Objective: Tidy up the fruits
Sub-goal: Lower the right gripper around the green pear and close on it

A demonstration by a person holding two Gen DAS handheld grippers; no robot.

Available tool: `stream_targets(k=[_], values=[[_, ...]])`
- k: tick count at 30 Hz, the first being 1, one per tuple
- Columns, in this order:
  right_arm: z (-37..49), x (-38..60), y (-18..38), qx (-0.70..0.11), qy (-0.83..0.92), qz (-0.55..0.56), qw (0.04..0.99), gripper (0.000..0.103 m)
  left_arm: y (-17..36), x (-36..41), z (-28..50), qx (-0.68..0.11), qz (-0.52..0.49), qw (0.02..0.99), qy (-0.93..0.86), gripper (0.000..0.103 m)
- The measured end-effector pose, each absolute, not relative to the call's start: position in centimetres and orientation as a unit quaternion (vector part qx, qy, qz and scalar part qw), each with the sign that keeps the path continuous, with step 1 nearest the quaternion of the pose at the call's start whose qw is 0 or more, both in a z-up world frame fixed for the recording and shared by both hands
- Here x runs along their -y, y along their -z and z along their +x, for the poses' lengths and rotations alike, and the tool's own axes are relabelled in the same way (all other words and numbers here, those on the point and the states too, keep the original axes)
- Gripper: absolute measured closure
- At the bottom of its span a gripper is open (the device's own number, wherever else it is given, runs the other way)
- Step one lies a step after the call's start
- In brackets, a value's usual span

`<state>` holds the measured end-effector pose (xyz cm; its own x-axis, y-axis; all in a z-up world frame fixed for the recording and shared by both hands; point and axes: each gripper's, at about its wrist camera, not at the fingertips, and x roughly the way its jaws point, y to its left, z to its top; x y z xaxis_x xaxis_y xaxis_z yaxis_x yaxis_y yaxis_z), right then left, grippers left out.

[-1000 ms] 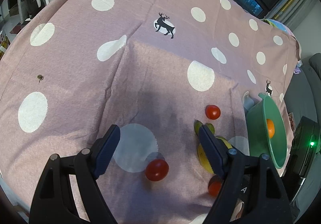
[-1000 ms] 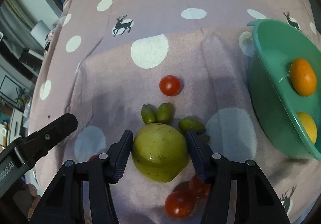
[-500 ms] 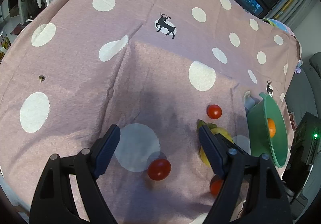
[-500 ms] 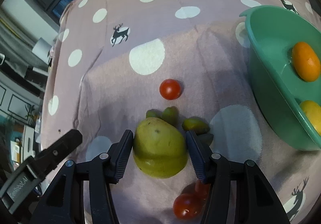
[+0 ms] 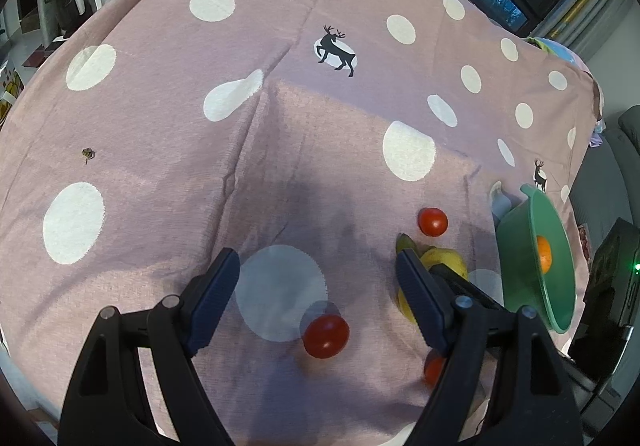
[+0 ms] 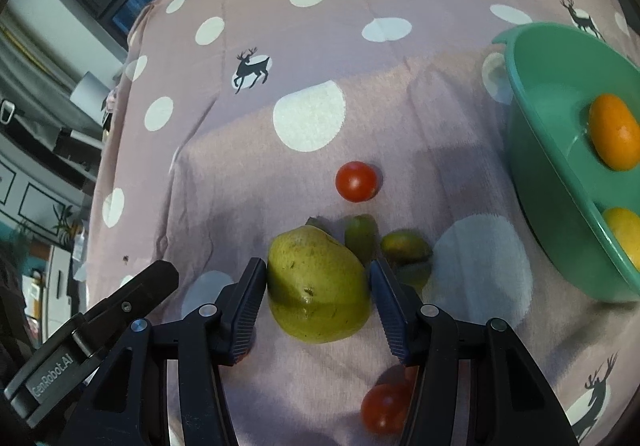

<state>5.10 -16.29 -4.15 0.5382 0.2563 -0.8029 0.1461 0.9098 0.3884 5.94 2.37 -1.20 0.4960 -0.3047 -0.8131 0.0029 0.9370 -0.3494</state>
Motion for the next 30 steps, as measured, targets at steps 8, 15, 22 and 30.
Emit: stream_targets(k=[8, 15, 22, 30], values=[[4.4, 17.1, 3.6, -0.476, -0.038, 0.231, 0.848, 0.047, 1.1, -2.3, 5.8, -0.494, -0.148, 0.852, 0.091, 0.023], [3.8, 18.5, 3.0, -0.455, -0.045, 0.259, 0.85, 0.046, 1.2, -2.0, 5.8, -0.494, -0.144, 0.852, 0.095, 0.023], [3.2, 20.4, 2.6, -0.427, -0.052, 0.313, 0.847, 0.046, 1.2, -1.0, 5.6, -0.495, -0.137, 0.85, 0.116, 0.023], [4.8, 19.9, 2.5, -0.416, -0.098, 0.351, 0.833, 0.046, 1.7, 0.6, 6.1, -0.486, -0.162, 0.841, 0.174, 0.024]])
